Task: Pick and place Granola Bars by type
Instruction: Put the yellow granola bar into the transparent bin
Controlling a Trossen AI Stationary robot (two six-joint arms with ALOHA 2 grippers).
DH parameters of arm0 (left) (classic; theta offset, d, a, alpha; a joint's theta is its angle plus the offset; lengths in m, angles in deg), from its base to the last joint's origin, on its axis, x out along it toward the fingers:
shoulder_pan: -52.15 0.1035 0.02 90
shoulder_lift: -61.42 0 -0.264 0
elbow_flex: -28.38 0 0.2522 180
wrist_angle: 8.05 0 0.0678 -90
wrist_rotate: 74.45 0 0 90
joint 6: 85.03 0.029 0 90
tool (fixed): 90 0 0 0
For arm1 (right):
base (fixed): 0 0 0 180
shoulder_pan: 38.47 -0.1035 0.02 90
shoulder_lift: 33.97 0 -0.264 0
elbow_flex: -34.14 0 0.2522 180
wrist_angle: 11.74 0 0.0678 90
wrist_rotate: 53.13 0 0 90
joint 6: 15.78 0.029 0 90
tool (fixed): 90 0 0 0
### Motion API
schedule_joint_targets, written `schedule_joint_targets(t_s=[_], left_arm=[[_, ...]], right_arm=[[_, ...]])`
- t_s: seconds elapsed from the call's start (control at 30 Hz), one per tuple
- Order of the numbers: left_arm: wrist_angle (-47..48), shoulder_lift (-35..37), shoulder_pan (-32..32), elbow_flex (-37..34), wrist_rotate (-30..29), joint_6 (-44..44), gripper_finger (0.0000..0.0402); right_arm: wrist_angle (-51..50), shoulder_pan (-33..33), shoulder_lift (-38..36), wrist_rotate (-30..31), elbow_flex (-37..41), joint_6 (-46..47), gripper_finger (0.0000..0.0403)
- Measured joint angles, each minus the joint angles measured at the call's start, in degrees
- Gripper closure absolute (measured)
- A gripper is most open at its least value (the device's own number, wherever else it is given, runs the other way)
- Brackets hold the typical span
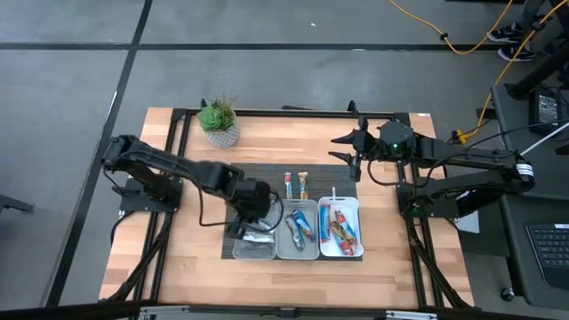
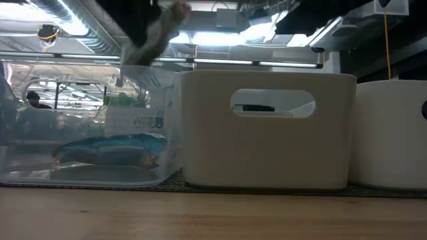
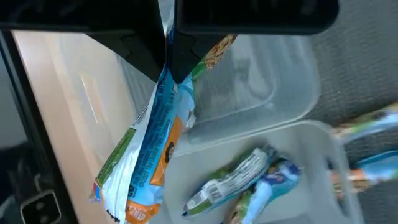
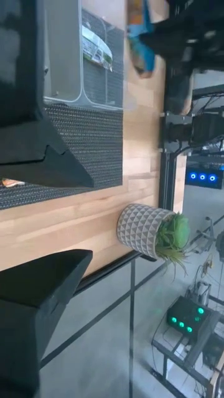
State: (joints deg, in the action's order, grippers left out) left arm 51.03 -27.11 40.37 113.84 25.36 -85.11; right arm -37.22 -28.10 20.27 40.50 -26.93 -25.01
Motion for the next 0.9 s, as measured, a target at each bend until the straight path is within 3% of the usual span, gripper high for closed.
schedule_joint_targets(t_s=[0.23, 0.9], left_arm=[[-14.38, 0.07, -0.29, -8.39, -0.20, -6.32, 0.0396], [-8.37, 0.13, -1.89, -8.48, -0.31, -3.21, 0.0394]], right_arm=[[-0.09, 0.00, 0.00, -0.90, 0.00, -0.31, 0.0229], [-0.46, 0.00, 0.00, -0.88, 0.00, -0.32, 0.0229]])
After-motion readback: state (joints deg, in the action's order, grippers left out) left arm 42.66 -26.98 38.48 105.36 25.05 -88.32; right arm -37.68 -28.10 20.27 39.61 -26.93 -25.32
